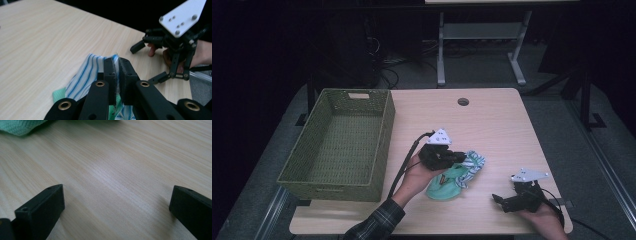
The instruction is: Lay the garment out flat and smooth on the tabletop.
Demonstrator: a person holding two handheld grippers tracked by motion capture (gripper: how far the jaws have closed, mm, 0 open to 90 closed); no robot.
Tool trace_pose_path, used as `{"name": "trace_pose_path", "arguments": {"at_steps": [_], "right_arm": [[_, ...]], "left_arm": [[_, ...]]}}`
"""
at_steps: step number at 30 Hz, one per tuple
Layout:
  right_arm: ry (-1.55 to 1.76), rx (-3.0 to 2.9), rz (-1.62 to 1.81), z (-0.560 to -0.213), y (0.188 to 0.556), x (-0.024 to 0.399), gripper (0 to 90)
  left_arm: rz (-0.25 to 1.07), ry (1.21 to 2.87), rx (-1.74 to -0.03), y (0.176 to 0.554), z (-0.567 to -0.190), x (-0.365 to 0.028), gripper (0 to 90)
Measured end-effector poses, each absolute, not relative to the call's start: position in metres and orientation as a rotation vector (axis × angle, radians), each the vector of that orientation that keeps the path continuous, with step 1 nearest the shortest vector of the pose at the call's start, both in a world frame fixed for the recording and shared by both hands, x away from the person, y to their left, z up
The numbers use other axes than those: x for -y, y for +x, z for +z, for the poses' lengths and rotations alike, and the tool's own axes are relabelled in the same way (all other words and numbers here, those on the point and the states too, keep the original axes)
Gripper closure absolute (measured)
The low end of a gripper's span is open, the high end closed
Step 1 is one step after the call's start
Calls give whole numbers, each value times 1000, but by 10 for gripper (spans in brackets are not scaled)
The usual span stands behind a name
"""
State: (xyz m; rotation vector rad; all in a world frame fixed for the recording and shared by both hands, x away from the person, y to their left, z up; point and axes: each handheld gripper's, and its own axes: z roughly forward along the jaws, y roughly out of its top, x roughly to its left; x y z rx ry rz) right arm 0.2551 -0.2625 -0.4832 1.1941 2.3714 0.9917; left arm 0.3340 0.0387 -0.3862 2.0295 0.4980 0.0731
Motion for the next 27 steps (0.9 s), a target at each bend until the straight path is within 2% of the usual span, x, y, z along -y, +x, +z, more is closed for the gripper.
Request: {"name": "trace_pose_path", "arguments": {"at_steps": [8, 15, 20, 21, 23, 27], "right_arm": [[1194, -2371, 992, -483, 255, 263, 0], [1194, -2371, 992, -483, 255, 263, 0], [1187, -2372, 991, -483, 255, 263, 1], [1187, -2367, 993, -483, 254, 262, 29], [1176, -2366, 1008, -480, 253, 263, 161], [1160, -2351, 1020, -472, 255, 260, 237]], "left_arm": [[146, 1959, -561, 348, -367, -65, 849], [206, 1957, -683, 368, -379, -90, 848], [203, 1951, -726, 372, -387, -100, 848], [203, 1951, -727, 372, -387, -100, 848], [202, 1951, -721, 372, -387, -100, 848], [195, 1947, -719, 370, -387, -100, 848]]}}
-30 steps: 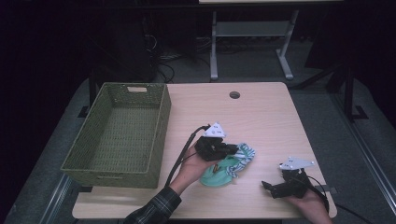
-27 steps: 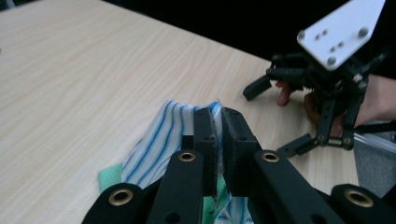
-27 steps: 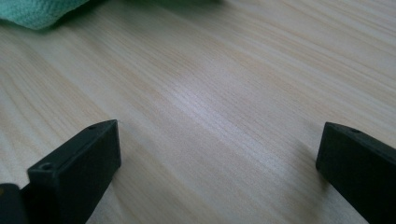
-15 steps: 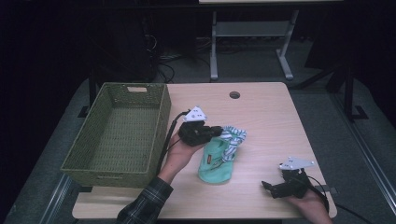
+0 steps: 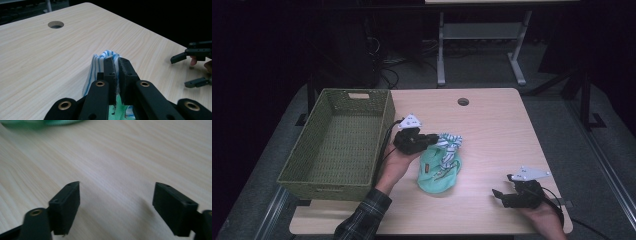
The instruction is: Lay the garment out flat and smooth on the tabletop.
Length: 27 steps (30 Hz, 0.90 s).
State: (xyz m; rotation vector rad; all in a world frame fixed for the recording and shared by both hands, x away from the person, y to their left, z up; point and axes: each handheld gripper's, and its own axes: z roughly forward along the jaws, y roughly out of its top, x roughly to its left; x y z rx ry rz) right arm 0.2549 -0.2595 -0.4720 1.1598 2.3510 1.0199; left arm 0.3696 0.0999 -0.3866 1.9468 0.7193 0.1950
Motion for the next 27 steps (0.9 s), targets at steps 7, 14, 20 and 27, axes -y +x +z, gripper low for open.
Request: {"name": "trace_pose_path", "arguments": {"at_steps": [7, 14, 20, 27], "right_arm": [[1133, -2356, 1135, -459, 273, 238, 415], [1095, -2401, 1175, -456, 296, 207, 480], [1101, -2434, 1192, -458, 314, 185, 515], [1138, -2435, 1209, -462, 327, 174, 537]], "left_arm": [[186, 1940, -719, 369, -386, -101, 848], [179, 1939, -714, 369, -385, -101, 848], [172, 1943, -712, 369, -386, -102, 848], [168, 1946, -710, 369, -386, -102, 849]]}}
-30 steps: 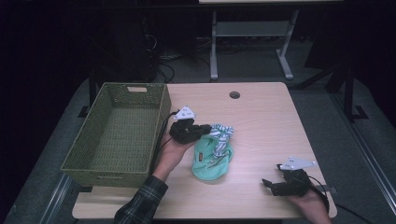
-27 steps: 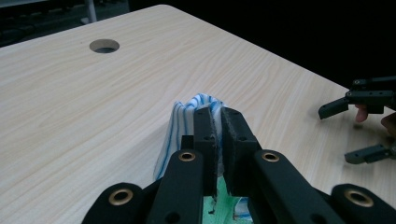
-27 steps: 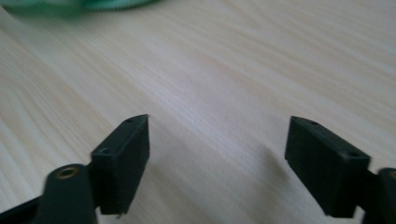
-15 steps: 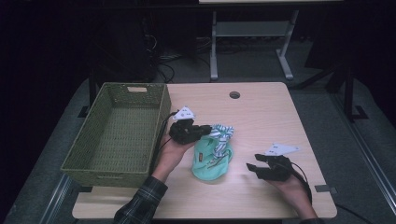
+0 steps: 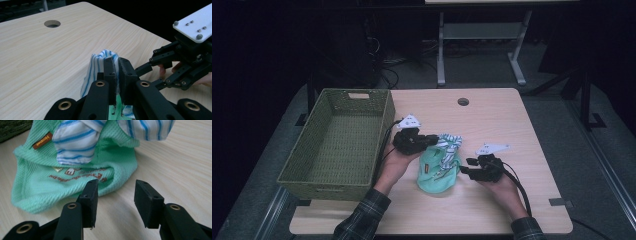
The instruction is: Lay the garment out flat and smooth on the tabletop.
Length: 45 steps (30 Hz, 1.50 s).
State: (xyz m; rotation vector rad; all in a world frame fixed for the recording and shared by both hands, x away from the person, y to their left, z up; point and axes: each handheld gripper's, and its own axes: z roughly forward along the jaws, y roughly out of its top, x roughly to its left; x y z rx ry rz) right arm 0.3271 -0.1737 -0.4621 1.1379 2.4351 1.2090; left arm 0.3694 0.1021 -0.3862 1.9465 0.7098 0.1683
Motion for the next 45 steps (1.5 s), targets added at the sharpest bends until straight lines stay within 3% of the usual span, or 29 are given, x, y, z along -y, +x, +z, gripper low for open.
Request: {"name": "trace_pose_path", "arguments": {"at_steps": [9, 16, 36, 45], "right_arm": [[1184, -2445, 1231, -470, 337, 167, 581], [1188, -2462, 1226, -474, 339, 164, 870], [1200, -2446, 1095, -459, 308, 214, 890], [1233, -2430, 1072, -463, 287, 244, 890]], "left_arm": [[166, 1950, -711, 370, -387, -103, 848], [170, 1949, -713, 369, -386, -103, 849], [206, 1951, -748, 371, -389, -105, 851], [282, 2023, -789, 375, -404, -100, 851]]}}
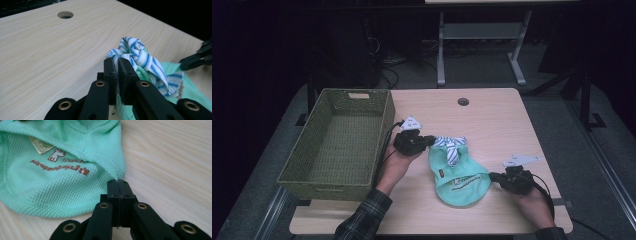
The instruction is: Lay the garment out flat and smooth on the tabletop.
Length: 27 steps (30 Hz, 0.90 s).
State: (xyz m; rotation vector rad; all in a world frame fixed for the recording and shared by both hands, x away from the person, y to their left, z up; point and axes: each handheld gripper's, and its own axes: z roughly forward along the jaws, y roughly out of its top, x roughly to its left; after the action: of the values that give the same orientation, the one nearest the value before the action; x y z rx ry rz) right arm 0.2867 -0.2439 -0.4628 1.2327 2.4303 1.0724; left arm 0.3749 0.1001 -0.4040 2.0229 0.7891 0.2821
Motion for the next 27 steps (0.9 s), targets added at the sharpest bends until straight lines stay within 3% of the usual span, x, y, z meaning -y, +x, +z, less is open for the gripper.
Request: {"name": "trace_pose_path", "arguments": {"at_steps": [12, 14, 17, 21, 27], "right_arm": [[1233, -2446, 1059, -466, 268, 257, 888], [1237, -2448, 1060, -465, 266, 257, 865], [1227, -2428, 1084, -462, 267, 258, 748], [1221, -2407, 1115, -456, 269, 259, 717], [1181, -2394, 1144, -447, 279, 252, 862]], "left_arm": [[316, 2168, -850, 386, -437, -91, 843], [327, 2164, -851, 385, -439, -90, 813], [344, 2153, -852, 382, -432, -93, 726], [364, 2127, -841, 375, -422, -95, 684], [293, 2150, -769, 355, -413, -90, 865]]}}
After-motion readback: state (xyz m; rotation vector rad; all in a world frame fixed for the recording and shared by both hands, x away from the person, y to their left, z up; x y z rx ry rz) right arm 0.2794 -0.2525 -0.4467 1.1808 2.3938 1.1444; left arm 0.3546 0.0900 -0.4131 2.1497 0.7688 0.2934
